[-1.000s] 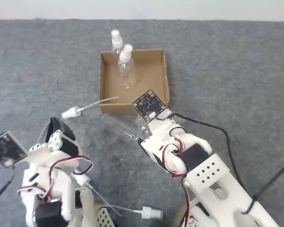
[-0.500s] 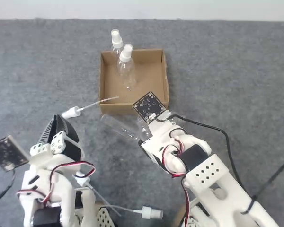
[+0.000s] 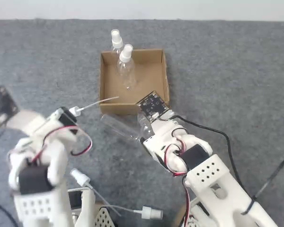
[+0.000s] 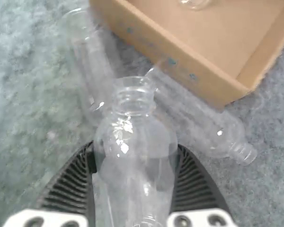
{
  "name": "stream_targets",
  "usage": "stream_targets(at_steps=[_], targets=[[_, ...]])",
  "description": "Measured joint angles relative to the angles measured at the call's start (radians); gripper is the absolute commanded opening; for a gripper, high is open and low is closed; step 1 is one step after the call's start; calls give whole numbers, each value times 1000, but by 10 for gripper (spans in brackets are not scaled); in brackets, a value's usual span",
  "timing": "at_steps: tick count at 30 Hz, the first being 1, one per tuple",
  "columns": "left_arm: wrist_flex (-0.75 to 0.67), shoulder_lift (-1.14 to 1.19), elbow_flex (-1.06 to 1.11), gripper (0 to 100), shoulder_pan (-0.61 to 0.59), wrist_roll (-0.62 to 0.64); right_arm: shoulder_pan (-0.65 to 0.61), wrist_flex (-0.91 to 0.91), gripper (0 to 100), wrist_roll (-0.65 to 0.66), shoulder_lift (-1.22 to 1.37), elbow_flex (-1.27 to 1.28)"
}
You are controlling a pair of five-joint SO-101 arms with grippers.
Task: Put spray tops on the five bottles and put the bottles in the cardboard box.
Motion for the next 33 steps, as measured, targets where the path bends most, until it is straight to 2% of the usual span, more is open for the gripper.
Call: stream_targets(at_steps=[4, 10, 12, 20, 27, 33], targets=[[0, 158, 2, 32, -41, 60, 9, -38, 6, 0, 0, 18], [-18, 302, 2, 212, -129, 138, 9, -40, 6, 0, 0, 18], [-20, 334, 2, 240, -130, 169, 9, -40, 6, 0, 0, 18], [-110, 525, 2, 238, -152, 242, 9, -40, 7, 0, 0, 20], [-222, 760, 2, 239, -152, 252, 9, -40, 7, 0, 0, 20], [-245, 848, -18, 242, -152, 259, 9, -40, 8, 0, 0, 20]])
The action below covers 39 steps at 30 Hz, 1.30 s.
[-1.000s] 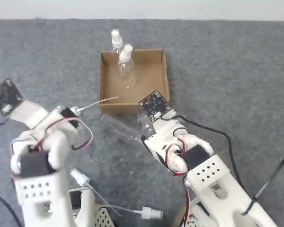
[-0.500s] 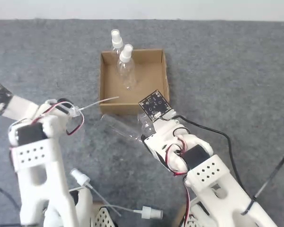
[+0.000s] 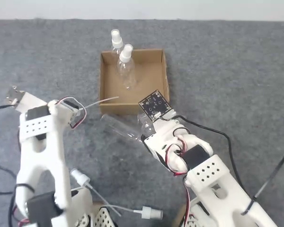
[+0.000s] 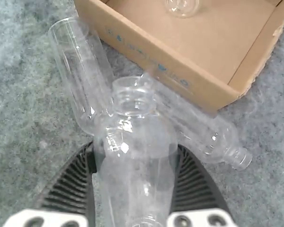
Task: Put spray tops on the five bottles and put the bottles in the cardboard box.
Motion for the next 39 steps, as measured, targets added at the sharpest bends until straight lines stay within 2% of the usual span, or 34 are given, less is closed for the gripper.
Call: stream_targets(at_steps=[8, 19, 30, 39], targets=[[-77, 120, -48, 242, -34, 20, 0, 0, 8, 0, 0, 0], [-78, 391, -212, 239, -46, 20, 0, 0, 7, 0, 0, 0], [-78, 436, -244, 238, -51, 20, 0, 0, 7, 0, 0, 0], [-78, 436, -244, 66, -106, 20, 0, 0, 7, 0, 0, 0]])
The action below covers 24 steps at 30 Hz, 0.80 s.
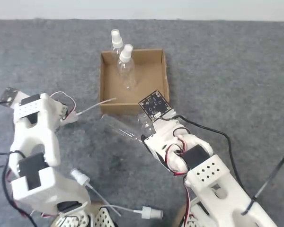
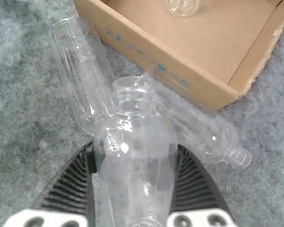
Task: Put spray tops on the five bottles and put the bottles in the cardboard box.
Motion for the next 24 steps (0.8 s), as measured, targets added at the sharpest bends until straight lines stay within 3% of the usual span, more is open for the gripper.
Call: stream_targets(at_steps=[7, 10, 17, 24], targets=[[-28, 0, 0, 60, -8, 0, 0, 0, 7, 0, 0, 0], [-23, 0, -23, 109, -43, 0, 0, 0, 7, 0, 0, 0], [204, -2, -126, 318, -63, 0, 0, 0, 7, 0, 0, 0], [232, -2, -129, 323, -18, 0, 0, 0, 7, 0, 0, 0]])
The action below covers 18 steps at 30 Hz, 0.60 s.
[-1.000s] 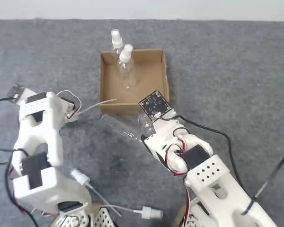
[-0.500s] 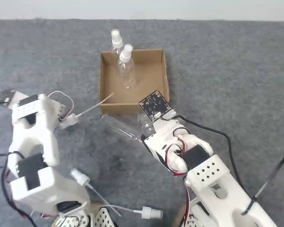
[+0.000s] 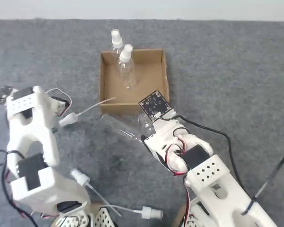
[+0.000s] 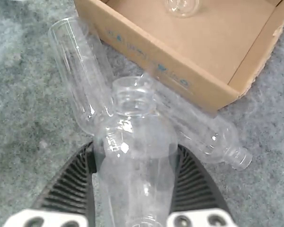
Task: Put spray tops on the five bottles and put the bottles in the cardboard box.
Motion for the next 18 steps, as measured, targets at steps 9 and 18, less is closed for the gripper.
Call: stream_targets(at_steps=[9, 18], targets=[[-74, 133, -29, 321, 41, 0, 0, 0, 7, 0, 0, 0], [-86, 210, -97, 60, 40, 0, 0, 0, 7, 0, 0, 0]])
